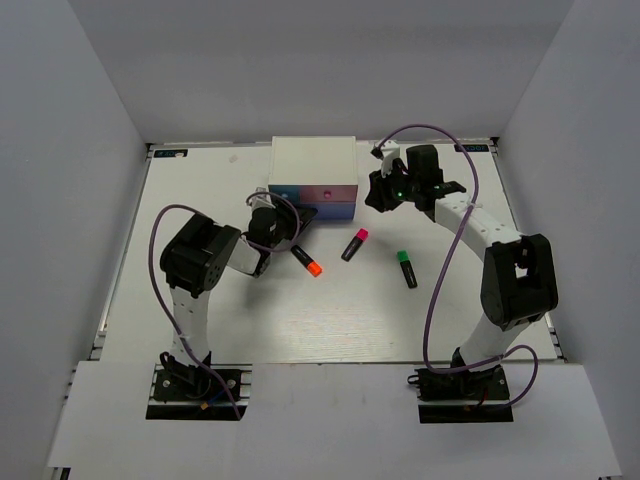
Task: Sort the stationery into containers
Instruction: Open the drawer in the storage box.
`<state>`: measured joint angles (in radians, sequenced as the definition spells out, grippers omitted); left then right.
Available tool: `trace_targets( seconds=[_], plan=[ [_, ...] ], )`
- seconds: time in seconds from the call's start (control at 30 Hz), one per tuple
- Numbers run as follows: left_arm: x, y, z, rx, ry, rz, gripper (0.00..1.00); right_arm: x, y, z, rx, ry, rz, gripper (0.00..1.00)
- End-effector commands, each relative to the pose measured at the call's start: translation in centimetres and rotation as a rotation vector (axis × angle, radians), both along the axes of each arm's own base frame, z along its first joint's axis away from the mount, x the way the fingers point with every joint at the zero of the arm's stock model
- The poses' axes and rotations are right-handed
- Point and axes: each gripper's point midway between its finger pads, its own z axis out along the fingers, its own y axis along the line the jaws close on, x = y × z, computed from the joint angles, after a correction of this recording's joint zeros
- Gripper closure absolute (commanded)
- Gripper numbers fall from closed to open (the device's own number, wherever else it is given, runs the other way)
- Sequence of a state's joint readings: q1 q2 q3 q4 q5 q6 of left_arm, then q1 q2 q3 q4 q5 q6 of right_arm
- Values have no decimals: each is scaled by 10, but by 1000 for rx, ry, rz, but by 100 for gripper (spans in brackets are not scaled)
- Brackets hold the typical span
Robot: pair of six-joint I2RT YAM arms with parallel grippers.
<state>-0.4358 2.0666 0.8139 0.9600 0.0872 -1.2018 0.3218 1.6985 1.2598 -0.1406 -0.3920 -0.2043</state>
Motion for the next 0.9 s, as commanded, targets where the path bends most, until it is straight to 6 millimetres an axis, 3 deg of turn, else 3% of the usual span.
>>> trace_targets(
  seconds=[0.0,0.4,0.87],
  plan=[
    [10,-9,18,-26,-57,-13,46,-4,-3,17,18,-32,-7,62],
    [15,-13,10,-2,-16,-4,48,-4,-5,17,18,-34,-11,62],
    [14,-18,9,-12,-21,-32,70,-5,-5,21,19,-42,-14,62]
  ],
)
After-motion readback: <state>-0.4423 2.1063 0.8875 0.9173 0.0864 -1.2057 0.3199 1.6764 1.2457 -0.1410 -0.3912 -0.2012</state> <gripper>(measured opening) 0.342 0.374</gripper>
